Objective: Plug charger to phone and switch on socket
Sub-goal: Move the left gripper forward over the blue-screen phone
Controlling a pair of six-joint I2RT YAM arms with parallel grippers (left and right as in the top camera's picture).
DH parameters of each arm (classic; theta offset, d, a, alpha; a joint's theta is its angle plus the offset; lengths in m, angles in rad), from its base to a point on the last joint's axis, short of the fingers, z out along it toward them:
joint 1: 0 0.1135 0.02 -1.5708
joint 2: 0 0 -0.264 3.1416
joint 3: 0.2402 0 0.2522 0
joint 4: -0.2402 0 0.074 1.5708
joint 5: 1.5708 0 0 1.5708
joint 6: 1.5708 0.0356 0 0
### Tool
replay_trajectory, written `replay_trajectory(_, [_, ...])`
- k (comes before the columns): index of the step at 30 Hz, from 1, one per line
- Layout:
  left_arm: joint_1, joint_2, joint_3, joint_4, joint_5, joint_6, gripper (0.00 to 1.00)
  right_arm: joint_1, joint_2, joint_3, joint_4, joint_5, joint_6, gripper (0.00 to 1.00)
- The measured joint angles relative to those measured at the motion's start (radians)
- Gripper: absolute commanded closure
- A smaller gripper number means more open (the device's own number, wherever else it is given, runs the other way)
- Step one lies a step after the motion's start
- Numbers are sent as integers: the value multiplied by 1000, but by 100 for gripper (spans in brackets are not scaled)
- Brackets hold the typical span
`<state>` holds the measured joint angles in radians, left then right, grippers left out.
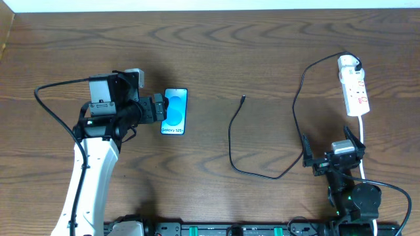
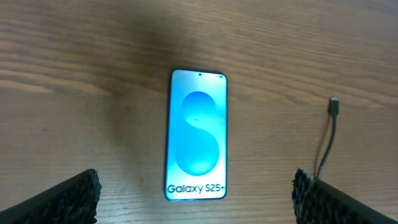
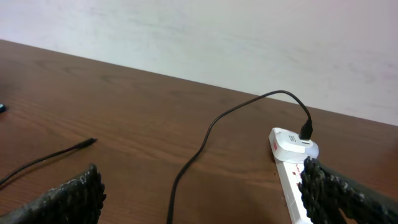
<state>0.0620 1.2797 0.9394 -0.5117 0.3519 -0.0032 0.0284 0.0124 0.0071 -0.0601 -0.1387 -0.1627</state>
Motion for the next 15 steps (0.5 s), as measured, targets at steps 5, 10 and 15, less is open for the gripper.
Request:
replay_trajectory(5, [0, 0, 0, -3, -26, 0, 2, 0, 0, 0, 0, 0, 0, 1])
replay_trajectory(10, [0, 0, 0, -5, -38, 0, 2, 0, 0, 0, 0, 0, 0, 1])
replay_trajectory(15, [0, 0, 0, -5, -40, 0, 2, 0, 0, 0, 0, 0, 0, 1])
